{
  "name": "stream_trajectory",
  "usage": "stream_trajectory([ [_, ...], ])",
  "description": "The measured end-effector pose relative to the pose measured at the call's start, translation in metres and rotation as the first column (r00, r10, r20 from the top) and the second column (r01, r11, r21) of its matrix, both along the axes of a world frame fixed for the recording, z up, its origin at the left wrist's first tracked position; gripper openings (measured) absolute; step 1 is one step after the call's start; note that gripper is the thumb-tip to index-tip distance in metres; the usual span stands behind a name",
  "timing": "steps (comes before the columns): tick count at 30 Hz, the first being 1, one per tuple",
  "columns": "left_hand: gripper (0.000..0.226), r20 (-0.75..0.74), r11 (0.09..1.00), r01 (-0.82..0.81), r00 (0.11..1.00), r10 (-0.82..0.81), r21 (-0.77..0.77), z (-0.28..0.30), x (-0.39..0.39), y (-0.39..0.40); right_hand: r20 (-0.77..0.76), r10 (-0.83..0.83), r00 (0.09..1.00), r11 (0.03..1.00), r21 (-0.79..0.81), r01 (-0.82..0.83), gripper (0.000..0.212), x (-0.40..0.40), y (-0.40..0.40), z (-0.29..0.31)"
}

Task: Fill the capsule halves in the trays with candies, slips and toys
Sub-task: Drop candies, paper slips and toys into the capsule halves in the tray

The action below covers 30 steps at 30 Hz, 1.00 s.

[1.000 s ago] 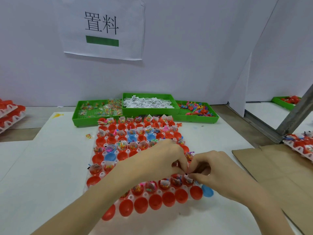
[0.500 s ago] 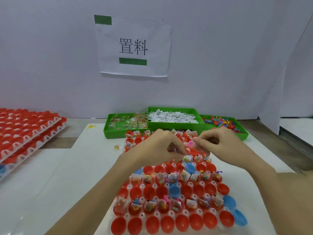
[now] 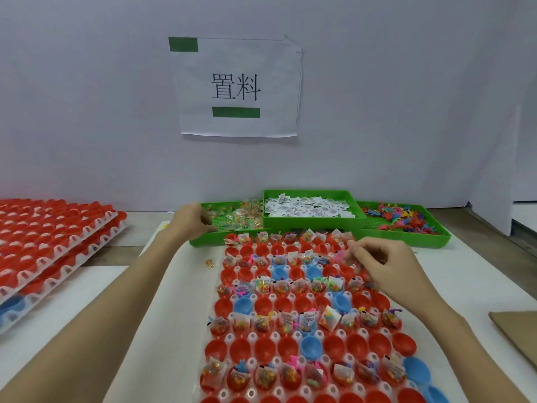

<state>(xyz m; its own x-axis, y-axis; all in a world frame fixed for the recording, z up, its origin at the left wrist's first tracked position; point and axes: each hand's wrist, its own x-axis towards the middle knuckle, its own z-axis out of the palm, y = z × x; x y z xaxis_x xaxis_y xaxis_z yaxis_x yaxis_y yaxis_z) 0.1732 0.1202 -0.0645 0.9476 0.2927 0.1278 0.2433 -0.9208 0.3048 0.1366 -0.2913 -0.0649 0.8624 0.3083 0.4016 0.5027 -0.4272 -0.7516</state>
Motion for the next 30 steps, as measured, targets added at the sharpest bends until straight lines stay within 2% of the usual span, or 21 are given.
stream_trajectory([
  [4, 0.027, -0.012, 0.999, 0.005, 1.000, -0.004, 0.038, 0.002, 0.011, -0.006, 0.036, -0.036, 0.999, 0.999, -0.006, 0.036, 0.029, 0.001, -0.002, 0.002],
  [7, 0.017, 0.041, 0.998, 0.020, 0.999, -0.022, 0.059, -0.002, 0.010, -0.007, 0.065, -0.048, 0.997, 0.998, -0.023, 0.050, 0.029, 0.001, -0.004, 0.001],
  [10, 0.008, 0.195, 0.999, -0.008, 0.981, 0.000, 0.043, -0.005, -0.003, -0.008, 0.071, -0.062, 0.996, 0.997, -0.038, 0.065, 0.029, 0.000, -0.005, 0.000],
  [13, 0.009, 0.415, 0.989, -0.033, 0.905, 0.091, -0.145, -0.001, -0.026, -0.020, 0.069, -0.073, 0.995, 0.995, -0.056, 0.077, 0.028, 0.001, -0.006, 0.000],
  [15, 0.011, 0.463, 0.897, 0.047, 0.868, 0.181, -0.438, 0.005, -0.050, -0.038, 0.064, -0.075, 0.995, 0.995, -0.061, 0.079, 0.027, 0.000, -0.007, 0.000],
  [17, 0.011, 0.456, 0.735, 0.190, 0.872, 0.179, -0.651, 0.008, -0.080, -0.060, 0.052, -0.074, 0.996, 0.995, -0.061, 0.077, 0.024, 0.000, -0.007, -0.001],
  [21, 0.013, 0.483, 0.594, 0.339, 0.870, 0.095, -0.729, 0.003, -0.139, -0.101, 0.024, -0.058, 0.998, 0.998, -0.013, 0.059, 0.011, -0.003, -0.004, 0.003],
  [24, 0.013, 0.496, 0.514, 0.395, 0.865, 0.070, -0.762, 0.000, -0.159, -0.115, 0.050, -0.075, 0.996, 0.997, 0.028, 0.074, 0.015, -0.005, 0.002, 0.011],
  [26, 0.017, 0.497, 0.470, 0.425, 0.867, 0.034, -0.773, -0.001, -0.164, -0.117, 0.086, -0.089, 0.992, 0.995, -0.035, 0.093, 0.015, 0.001, 0.012, 0.019],
  [30, 0.019, 0.527, 0.433, 0.474, 0.850, 0.004, -0.767, -0.003, -0.166, -0.113, 0.151, -0.040, 0.988, 0.959, -0.272, 0.080, 0.022, 0.036, 0.043, 0.040],
])
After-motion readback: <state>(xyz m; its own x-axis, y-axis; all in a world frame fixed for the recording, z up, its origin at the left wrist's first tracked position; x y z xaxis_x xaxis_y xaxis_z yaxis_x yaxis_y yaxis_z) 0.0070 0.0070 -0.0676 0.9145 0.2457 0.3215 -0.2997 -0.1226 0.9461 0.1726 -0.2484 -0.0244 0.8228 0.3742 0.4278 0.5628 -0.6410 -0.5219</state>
